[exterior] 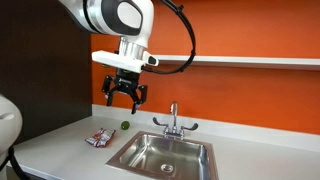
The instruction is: Pick up the pack of snacks and put it on the shelf
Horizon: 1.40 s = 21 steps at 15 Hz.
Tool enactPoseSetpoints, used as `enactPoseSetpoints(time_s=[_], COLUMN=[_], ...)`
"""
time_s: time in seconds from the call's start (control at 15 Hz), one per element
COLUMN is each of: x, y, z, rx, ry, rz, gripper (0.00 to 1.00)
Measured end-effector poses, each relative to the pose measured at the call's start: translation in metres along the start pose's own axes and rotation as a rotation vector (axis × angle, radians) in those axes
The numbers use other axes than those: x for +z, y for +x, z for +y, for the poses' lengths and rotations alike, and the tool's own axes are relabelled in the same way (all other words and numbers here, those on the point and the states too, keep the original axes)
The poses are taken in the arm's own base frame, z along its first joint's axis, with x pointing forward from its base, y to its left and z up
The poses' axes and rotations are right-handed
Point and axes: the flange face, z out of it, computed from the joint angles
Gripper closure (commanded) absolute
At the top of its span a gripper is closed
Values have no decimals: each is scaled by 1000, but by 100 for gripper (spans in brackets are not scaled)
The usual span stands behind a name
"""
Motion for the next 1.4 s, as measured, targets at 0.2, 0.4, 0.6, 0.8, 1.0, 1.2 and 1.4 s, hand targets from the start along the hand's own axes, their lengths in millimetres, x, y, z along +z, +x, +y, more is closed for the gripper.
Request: enactPoseSetpoints(time_s=[0.2, 0.4, 0.6, 0.8, 1.0, 1.2, 1.4], x=[0, 6, 16, 29, 46, 65, 87], y=[0, 5, 16, 30, 48, 68, 86], z=[0, -7, -25, -46, -69, -87, -98], rx=[0, -14, -53, -101, -151, -188, -203], ry=[2, 5, 9, 5, -3, -15, -24], rz=[0, -11, -31, -44, -45, -16, 8], gripper=[0, 0, 0, 0, 0, 0, 0])
